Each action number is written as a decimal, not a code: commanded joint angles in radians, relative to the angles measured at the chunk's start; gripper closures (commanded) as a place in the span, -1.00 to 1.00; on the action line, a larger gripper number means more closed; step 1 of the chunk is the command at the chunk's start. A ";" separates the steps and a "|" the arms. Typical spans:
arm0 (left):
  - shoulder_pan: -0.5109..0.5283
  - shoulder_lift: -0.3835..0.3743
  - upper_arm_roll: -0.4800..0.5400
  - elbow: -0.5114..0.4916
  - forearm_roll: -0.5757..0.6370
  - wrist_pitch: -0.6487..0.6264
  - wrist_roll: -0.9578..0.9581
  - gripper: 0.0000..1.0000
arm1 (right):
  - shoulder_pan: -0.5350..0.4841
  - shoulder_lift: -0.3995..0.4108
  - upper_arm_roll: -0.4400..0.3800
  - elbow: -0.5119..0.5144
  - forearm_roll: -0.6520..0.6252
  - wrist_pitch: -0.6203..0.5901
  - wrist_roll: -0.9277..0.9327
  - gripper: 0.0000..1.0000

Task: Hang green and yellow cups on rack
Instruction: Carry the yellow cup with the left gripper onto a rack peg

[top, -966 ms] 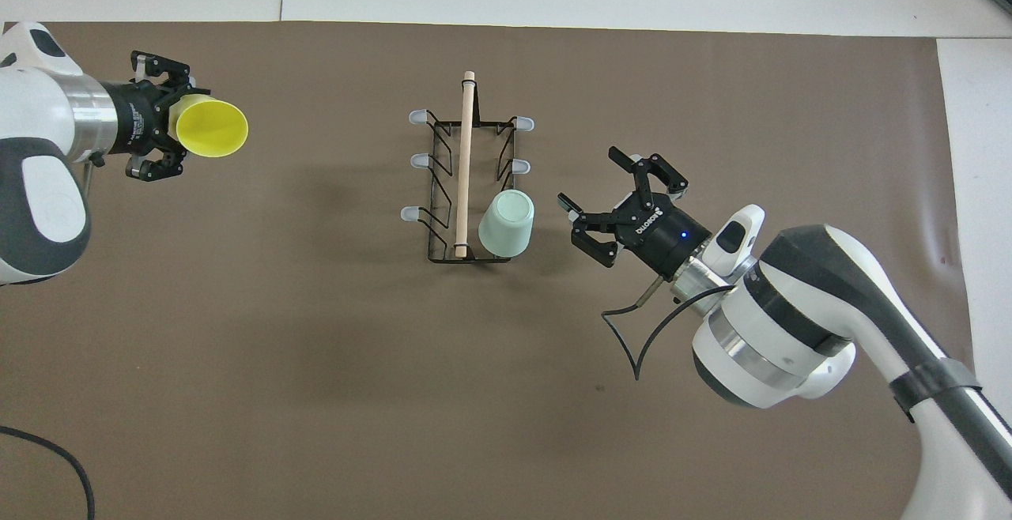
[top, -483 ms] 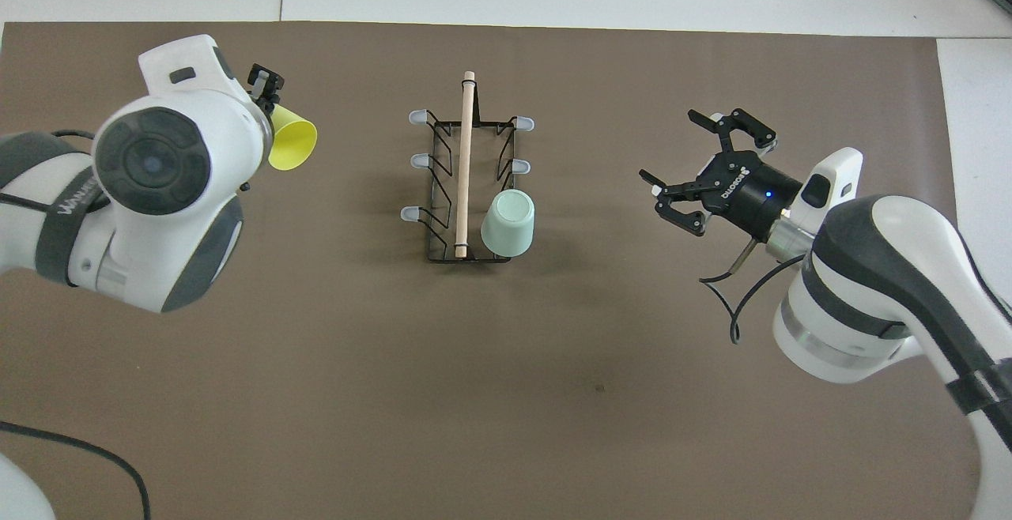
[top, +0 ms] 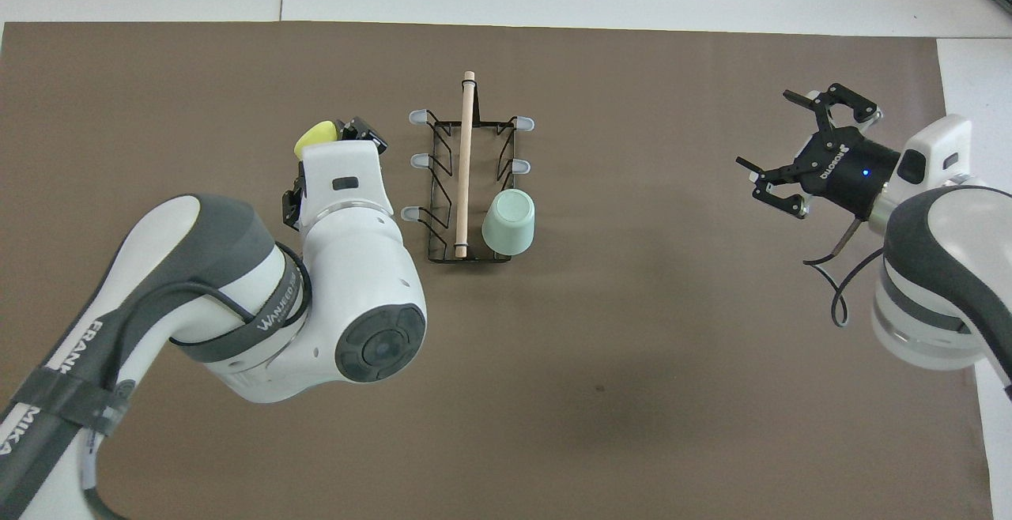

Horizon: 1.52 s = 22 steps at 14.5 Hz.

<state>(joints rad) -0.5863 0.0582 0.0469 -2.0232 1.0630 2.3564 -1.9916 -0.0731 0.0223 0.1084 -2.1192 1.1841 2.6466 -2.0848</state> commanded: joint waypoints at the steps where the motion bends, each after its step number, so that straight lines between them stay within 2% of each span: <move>1: -0.068 -0.050 0.016 -0.061 0.095 -0.052 -0.030 1.00 | -0.028 -0.018 0.002 -0.004 -0.217 -0.019 0.177 -1.00; 4: -0.121 -0.026 0.014 -0.063 0.236 -0.129 -0.169 1.00 | -0.028 -0.019 -0.001 -0.002 -0.550 -0.030 0.443 -1.00; 8: -0.184 0.052 0.013 -0.060 0.330 -0.209 -0.246 1.00 | -0.028 -0.033 -0.001 0.004 -0.939 -0.114 0.788 -1.00; 12: -0.236 0.133 0.014 -0.040 0.338 -0.264 -0.308 1.00 | -0.011 -0.056 0.011 0.088 -1.337 -0.337 1.218 -1.00; 14: -0.236 0.135 0.011 -0.035 0.345 -0.250 -0.311 1.00 | 0.018 -0.061 0.014 0.129 -1.391 -0.433 1.468 -1.00; 15: -0.234 0.137 0.010 -0.028 0.341 -0.240 -0.305 -0.36 | 0.030 -0.064 0.014 0.154 -1.393 -0.471 1.582 -1.00; 16: -0.231 0.132 0.010 -0.029 0.339 -0.236 -0.293 -0.99 | 0.036 -0.062 0.016 0.181 -1.393 -0.509 1.683 -1.00; 20: -0.201 0.074 0.008 -0.029 0.316 -0.204 -0.213 -1.00 | 0.042 -0.053 0.019 0.330 -1.388 -0.696 1.893 -1.00; 22: -0.198 0.046 0.011 -0.026 0.246 -0.200 -0.132 -1.00 | 0.041 -0.050 0.020 0.402 -1.377 -0.810 1.965 -1.00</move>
<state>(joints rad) -0.7967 0.1536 0.0540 -2.0392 1.3656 2.1296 -2.2172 -0.0238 -0.0442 0.1210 -1.8036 -0.1864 1.9403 -0.1986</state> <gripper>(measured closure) 0.000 0.000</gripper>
